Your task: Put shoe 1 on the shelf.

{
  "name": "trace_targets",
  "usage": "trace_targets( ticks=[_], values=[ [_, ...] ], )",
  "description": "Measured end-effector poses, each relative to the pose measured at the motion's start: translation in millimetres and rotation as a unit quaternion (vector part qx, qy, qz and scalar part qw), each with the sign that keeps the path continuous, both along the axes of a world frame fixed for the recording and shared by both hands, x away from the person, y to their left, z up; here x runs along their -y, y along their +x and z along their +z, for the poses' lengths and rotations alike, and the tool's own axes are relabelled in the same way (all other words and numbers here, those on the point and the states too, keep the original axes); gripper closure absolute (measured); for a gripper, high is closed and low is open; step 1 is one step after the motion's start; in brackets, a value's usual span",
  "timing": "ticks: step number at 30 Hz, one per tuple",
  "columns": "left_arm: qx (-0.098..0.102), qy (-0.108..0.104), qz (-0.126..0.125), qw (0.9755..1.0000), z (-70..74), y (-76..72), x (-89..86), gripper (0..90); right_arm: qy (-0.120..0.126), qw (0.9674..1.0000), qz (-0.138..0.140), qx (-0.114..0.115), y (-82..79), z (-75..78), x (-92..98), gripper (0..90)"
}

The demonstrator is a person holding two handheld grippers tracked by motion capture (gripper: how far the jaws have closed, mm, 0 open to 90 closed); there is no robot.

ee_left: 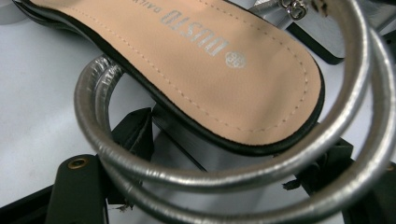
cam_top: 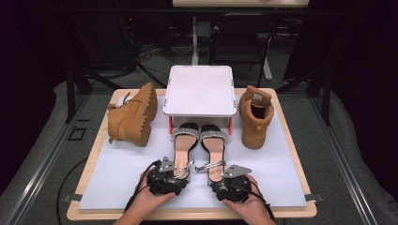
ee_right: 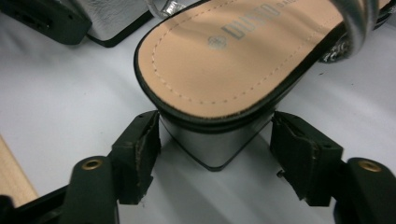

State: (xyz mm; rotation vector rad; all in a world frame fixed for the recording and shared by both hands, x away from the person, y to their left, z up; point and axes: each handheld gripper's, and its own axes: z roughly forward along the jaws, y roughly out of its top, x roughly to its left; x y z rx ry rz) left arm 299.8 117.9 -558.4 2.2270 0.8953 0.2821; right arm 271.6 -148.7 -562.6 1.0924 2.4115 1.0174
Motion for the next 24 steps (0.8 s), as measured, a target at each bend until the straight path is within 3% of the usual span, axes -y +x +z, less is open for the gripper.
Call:
trace_targets(
  ticks=[8,24],
  values=[
    [0.01,0.009,0.0,0.9999,-0.6,0.3,3.4,27.7,-0.008,0.9999,-0.008,0.001,0.6,-0.2,-5.2,29.6],
    [0.005,0.01,-0.005,0.9999,0.5,1.1,2.5,28.3,-0.007,0.9999,-0.014,0.007,2.5,-1.1,-9.5,27.6]
  ],
)
